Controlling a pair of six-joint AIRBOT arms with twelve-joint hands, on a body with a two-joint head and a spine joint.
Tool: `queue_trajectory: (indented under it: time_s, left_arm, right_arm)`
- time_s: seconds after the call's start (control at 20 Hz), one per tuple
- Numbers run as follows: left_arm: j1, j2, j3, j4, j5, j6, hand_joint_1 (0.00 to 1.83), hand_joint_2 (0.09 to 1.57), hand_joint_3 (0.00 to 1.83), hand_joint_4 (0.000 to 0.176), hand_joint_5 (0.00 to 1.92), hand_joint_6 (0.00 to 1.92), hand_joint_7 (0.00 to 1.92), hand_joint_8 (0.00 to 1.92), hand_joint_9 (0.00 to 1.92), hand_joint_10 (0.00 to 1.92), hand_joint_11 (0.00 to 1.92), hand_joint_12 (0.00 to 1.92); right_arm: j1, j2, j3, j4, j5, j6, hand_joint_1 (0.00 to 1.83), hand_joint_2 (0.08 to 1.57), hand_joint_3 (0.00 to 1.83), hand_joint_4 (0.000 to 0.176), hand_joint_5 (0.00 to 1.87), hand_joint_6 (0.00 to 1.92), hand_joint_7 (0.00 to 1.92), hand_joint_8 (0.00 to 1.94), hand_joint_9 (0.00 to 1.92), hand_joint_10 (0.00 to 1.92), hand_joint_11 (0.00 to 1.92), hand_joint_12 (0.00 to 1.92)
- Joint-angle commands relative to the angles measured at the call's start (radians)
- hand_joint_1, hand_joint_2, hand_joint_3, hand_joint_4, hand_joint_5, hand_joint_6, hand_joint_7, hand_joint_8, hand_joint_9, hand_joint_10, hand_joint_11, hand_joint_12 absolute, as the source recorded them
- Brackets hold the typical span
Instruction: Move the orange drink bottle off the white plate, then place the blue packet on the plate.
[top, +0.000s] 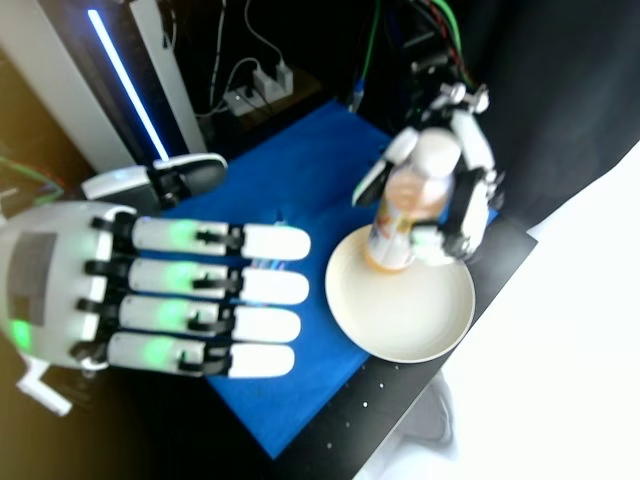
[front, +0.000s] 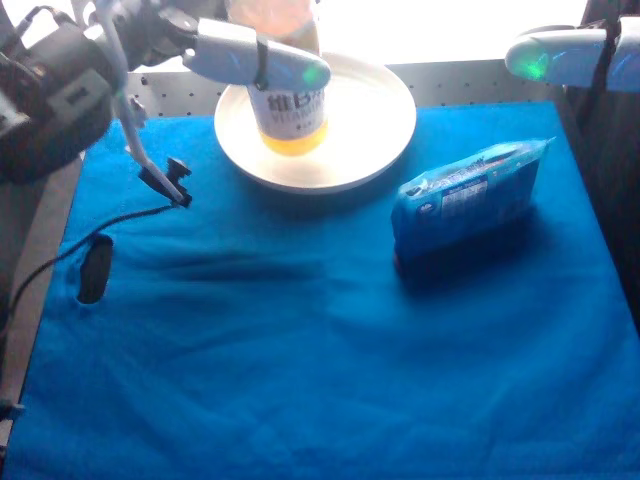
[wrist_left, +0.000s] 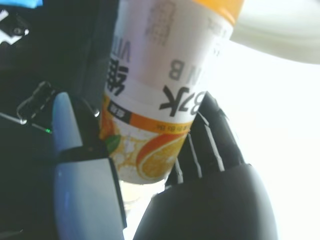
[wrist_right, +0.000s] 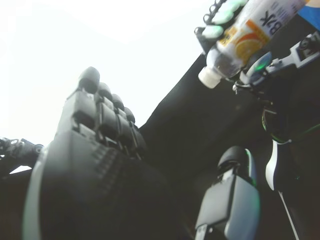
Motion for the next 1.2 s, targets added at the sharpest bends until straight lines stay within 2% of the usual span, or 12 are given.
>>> queue_trajectory:
  time_s: [0.0, 0.15, 0.2, 0.25, 0.3, 0.55, 0.7, 0.8, 0.9, 0.95, 1.05, 1.15]
  left_arm:
    - [-0.025, 0.016, -0.007, -0.047, -0.155, -0.034, 1.50, 1.11, 0.00, 0.000, 0.76, 1.52, 0.88, 1.27, 0.89, 1.15, 0.60, 1.34]
    - [-0.039, 0.076, -0.062, -0.029, -0.193, -0.040, 1.49, 1.12, 0.00, 0.000, 0.78, 1.49, 0.86, 1.33, 0.86, 1.17, 0.50, 1.17]
    - [-0.043, 0.094, -0.081, -0.018, -0.208, -0.044, 1.57, 1.13, 0.00, 0.000, 0.74, 1.29, 0.77, 1.37, 0.83, 1.29, 0.75, 1.33]
    - [-0.045, 0.107, -0.095, -0.006, -0.221, -0.053, 1.61, 1.12, 0.00, 0.000, 0.71, 1.29, 0.75, 1.36, 0.82, 1.28, 0.78, 1.42]
    - [-0.040, 0.133, -0.125, 0.011, -0.252, -0.068, 1.51, 1.16, 0.01, 0.000, 0.73, 1.66, 0.73, 1.36, 0.81, 1.38, 0.68, 1.40]
    - [-0.007, 0.183, -0.193, 0.053, -0.315, -0.089, 1.61, 1.17, 0.00, 0.000, 0.77, 1.55, 0.58, 1.40, 0.71, 1.43, 0.81, 1.57]
    - [0.012, 0.225, -0.250, 0.092, -0.342, -0.089, 1.47, 1.23, 0.01, 0.000, 0.73, 1.81, 0.61, 1.55, 0.72, 1.52, 0.71, 1.58]
    - [0.012, 0.251, -0.279, 0.122, -0.348, -0.092, 1.46, 1.24, 0.00, 0.000, 0.79, 1.84, 0.63, 1.56, 0.69, 1.56, 0.64, 1.58]
    - [0.016, 0.287, -0.318, 0.155, -0.349, -0.094, 1.33, 1.24, 0.00, 0.000, 0.84, 1.91, 0.70, 1.51, 0.62, 1.80, 0.53, 1.66]
    - [0.021, 0.300, -0.334, 0.160, -0.355, -0.094, 1.44, 1.22, 0.00, 0.000, 0.86, 1.83, 0.71, 1.48, 0.67, 1.59, 0.56, 1.61]
    - [0.036, 0.315, -0.359, 0.167, -0.367, -0.094, 1.47, 1.21, 0.00, 0.000, 0.80, 1.59, 0.67, 1.44, 0.73, 1.53, 0.67, 1.58]
    - [0.060, 0.317, -0.374, 0.173, -0.372, -0.095, 1.47, 1.20, 0.00, 0.000, 0.64, 1.72, 0.67, 1.47, 0.79, 1.42, 0.53, 1.43]
  right_arm:
    - [0.013, 0.001, -0.001, 0.023, 0.128, 0.004, 0.51, 0.75, 0.00, 0.000, 0.00, 0.00, 0.05, 0.01, 0.07, 0.01, 0.02, 0.35]
    - [0.013, 0.000, -0.001, 0.028, 0.128, 0.004, 0.49, 0.77, 0.00, 0.000, 0.00, 0.00, 0.05, 0.01, 0.08, 0.01, 0.04, 0.36]
    - [0.013, 0.000, -0.001, 0.029, 0.128, 0.004, 0.50, 0.78, 0.01, 0.000, 0.02, 0.01, 0.08, 0.01, 0.10, 0.02, 0.07, 0.37]
    - [0.013, 0.000, -0.001, 0.031, 0.128, 0.004, 0.50, 0.79, 0.01, 0.000, 0.01, 0.00, 0.08, 0.01, 0.10, 0.01, 0.06, 0.37]
    - [0.013, 0.000, -0.001, 0.034, 0.128, 0.003, 0.50, 0.78, 0.00, 0.000, 0.01, 0.00, 0.07, 0.01, 0.09, 0.01, 0.04, 0.37]
    - [0.013, 0.000, -0.002, 0.045, 0.129, 0.003, 0.51, 0.75, 0.00, 0.000, 0.02, 0.00, 0.08, 0.00, 0.10, 0.00, 0.02, 0.45]
    - [0.013, -0.001, -0.002, 0.048, 0.129, 0.003, 0.54, 0.76, 0.00, 0.000, 0.00, 0.00, 0.07, 0.01, 0.08, 0.01, 0.01, 0.44]
    - [0.013, -0.003, -0.002, 0.048, 0.129, 0.003, 0.52, 0.77, 0.00, 0.000, 0.00, 0.00, 0.14, 0.00, 0.15, 0.00, 0.00, 0.64]
    - [0.013, -0.008, -0.001, 0.051, 0.129, 0.003, 0.51, 0.76, 0.00, 0.000, 0.00, 0.00, 0.13, 0.00, 0.15, 0.00, 0.00, 0.65]
    - [0.013, -0.009, -0.001, 0.053, 0.129, 0.003, 0.50, 0.77, 0.00, 0.000, 0.01, 0.00, 0.08, 0.00, 0.10, 0.00, 0.00, 0.58]
    - [0.013, -0.011, -0.001, 0.057, 0.129, 0.003, 0.47, 0.79, 0.01, 0.000, 0.03, 0.00, 0.08, 0.01, 0.10, 0.00, 0.00, 0.55]
    - [0.013, -0.012, -0.001, 0.058, 0.129, 0.003, 0.46, 0.81, 0.00, 0.000, 0.03, 0.00, 0.03, 0.00, 0.05, 0.00, 0.00, 0.45]
